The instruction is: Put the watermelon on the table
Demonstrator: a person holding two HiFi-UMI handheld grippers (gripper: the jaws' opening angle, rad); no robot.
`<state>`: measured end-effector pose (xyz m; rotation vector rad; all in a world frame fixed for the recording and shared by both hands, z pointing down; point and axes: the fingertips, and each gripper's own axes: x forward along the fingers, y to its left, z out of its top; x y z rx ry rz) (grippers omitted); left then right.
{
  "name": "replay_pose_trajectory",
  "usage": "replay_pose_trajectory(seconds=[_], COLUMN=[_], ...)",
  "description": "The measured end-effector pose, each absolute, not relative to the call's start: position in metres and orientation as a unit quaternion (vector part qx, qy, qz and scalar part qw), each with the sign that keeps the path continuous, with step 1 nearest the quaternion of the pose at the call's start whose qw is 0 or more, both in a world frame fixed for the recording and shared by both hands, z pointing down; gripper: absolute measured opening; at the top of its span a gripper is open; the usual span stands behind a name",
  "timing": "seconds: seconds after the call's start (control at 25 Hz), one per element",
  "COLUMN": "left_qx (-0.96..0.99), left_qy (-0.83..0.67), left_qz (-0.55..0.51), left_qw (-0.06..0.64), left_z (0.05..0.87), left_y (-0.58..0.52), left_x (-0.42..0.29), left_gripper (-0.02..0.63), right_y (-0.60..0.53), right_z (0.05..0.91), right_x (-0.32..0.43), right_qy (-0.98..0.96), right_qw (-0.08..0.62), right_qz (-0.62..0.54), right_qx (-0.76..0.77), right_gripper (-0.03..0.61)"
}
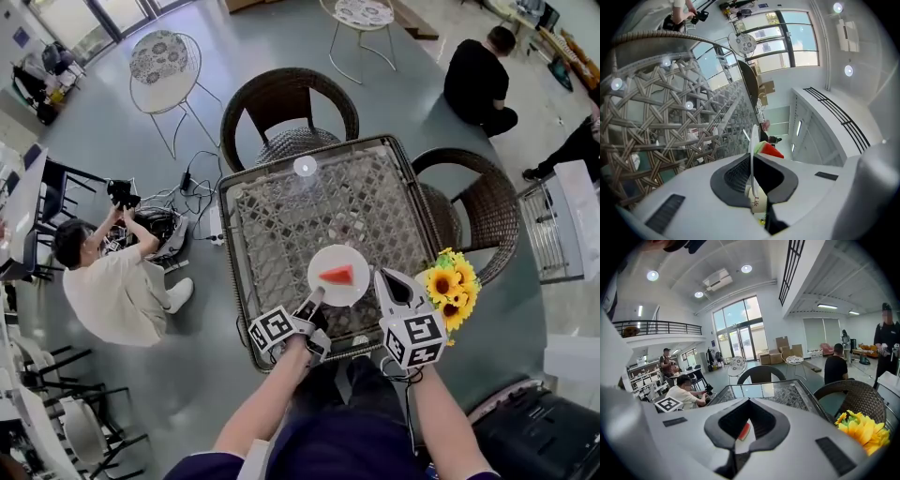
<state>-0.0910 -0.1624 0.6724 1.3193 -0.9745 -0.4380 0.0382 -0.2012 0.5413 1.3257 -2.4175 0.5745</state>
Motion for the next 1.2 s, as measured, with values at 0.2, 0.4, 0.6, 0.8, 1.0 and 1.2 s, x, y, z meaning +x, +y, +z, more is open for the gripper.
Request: replay_pose_trajectory(seconds=[0.2, 0.4, 0.6, 0.8, 1.0, 1.2], left_qx=[0.575, 0.568, 0.566, 0.561, 0.561, 0.56], left_qy=[-0.44, -0.447, -0.452, -0.461, -0.467, -0.471], left_qz=[-0.184, -0.177, -0.168, -0.159, -0.15, -0.14], left_qw=[0.665, 0.668, 0.669, 0.669, 0.667, 0.667], left_z=[0.689, 0.699, 0.704, 0.709, 0.713, 0.717], left_y=[-0.168, -0.17, -0.171, -0.172, -0.171, -0.17], left_x=[-0.088, -0.088, -0.087, -0.088, -0.088, -0.088], left_gripper=[0.014, 0.014, 0.014, 0.014, 0.014, 0.014], right_y=[-0.199, -0.197, -0.197, -0.199, -0.2, -0.2], right_z=[0.553, 0.557, 0.558, 0.559, 0.558, 0.56], right_x=[0.039, 0.041, 0.042, 0.044, 0.047, 0.045], right_qy=[-0.844, -0.843, -0.843, -0.843, -0.843, -0.845], right_qw=[0.171, 0.174, 0.175, 0.175, 0.175, 0.175], right_qz=[0.21, 0.215, 0.216, 0.218, 0.218, 0.219], right_qx=[0.463, 0.462, 0.46, 0.459, 0.459, 0.456], right_gripper=[0.003, 0.003, 0.003, 0.003, 0.003, 0.003])
